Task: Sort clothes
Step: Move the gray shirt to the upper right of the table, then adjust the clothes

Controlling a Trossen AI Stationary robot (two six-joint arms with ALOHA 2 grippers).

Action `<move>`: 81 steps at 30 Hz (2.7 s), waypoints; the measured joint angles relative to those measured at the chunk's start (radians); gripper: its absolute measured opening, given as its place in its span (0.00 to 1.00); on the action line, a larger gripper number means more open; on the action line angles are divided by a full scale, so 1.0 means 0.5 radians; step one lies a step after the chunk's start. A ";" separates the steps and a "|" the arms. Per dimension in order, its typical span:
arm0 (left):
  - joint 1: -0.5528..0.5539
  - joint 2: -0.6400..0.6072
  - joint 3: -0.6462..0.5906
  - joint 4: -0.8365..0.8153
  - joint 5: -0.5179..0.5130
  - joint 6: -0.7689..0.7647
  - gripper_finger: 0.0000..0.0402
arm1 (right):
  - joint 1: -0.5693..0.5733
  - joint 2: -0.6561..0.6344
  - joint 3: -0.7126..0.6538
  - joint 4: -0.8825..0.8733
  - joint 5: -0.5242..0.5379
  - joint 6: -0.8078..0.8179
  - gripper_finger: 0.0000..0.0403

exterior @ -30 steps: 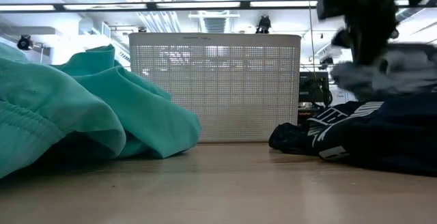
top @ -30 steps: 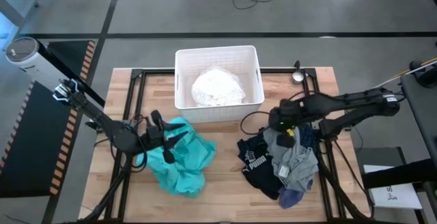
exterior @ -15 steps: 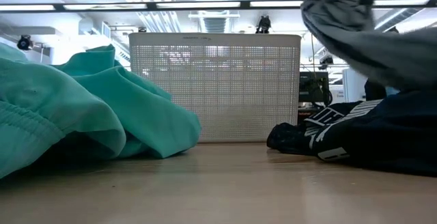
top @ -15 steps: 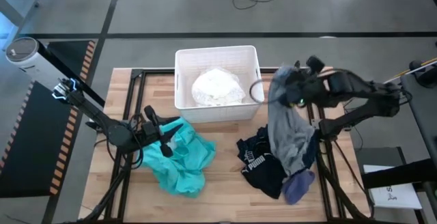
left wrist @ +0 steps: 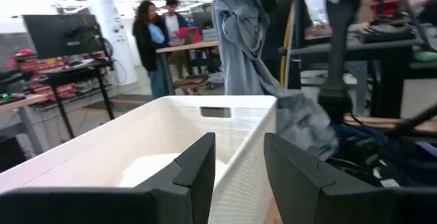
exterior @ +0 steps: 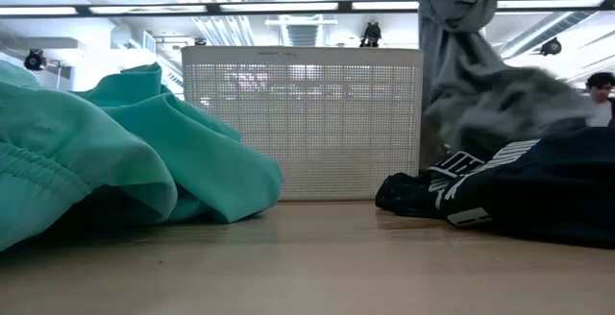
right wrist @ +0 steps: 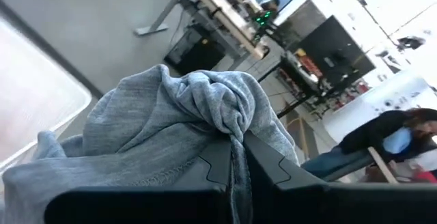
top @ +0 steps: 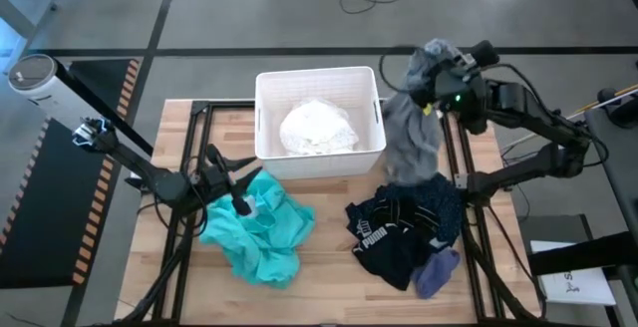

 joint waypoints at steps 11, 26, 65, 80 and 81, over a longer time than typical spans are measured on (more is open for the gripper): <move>0.252 -0.136 -0.179 -0.003 0.005 -0.135 0.28 | -0.437 0.017 -0.042 0.457 -0.548 -0.236 0.01; 0.263 -0.265 -0.211 -0.002 0.181 -0.081 0.28 | -0.539 0.016 -0.582 0.010 -1.117 0.451 0.01; 0.267 -0.368 -0.210 -0.011 0.164 0.323 0.28 | -0.727 -0.070 -0.633 0.227 -1.883 0.660 0.48; 0.269 -0.406 -0.210 -0.036 0.163 0.377 0.28 | 0.224 -0.096 -0.603 -0.103 -2.003 1.059 0.28; 0.269 -0.405 -0.210 -0.039 0.163 0.374 0.28 | 0.293 -0.084 -0.627 -0.100 -2.036 1.095 0.28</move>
